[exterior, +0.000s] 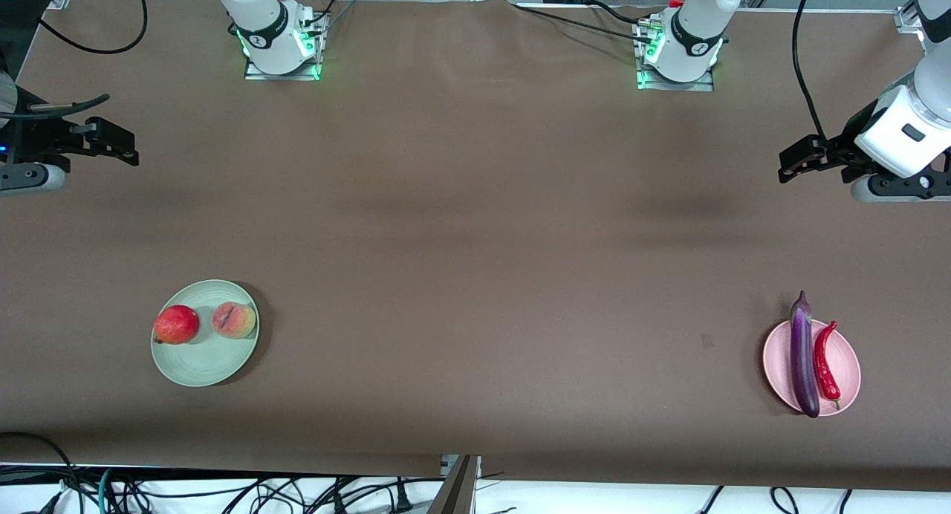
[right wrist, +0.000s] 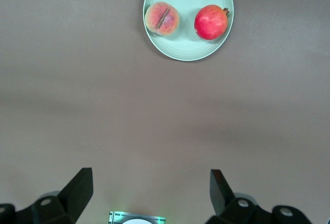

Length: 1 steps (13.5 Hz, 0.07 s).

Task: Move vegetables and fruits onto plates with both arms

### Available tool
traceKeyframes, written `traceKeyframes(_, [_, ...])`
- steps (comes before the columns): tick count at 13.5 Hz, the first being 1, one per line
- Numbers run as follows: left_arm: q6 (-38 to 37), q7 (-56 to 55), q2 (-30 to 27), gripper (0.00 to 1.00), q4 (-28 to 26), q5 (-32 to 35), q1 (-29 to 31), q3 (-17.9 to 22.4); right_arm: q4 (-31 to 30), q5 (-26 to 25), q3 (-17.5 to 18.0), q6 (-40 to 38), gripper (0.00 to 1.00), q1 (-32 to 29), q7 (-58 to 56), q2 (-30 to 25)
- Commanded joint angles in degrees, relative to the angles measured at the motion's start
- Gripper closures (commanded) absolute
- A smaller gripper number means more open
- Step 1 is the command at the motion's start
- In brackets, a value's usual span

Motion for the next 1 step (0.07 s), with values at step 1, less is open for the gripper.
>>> traceKeyframes(1, [-0.07, 0.54, -0.3, 0.0, 0.22, 1.14, 0.18, -0.35, 0.29, -0.65, 0.72, -0.31, 0.0, -0.79, 0.15, -0.05])
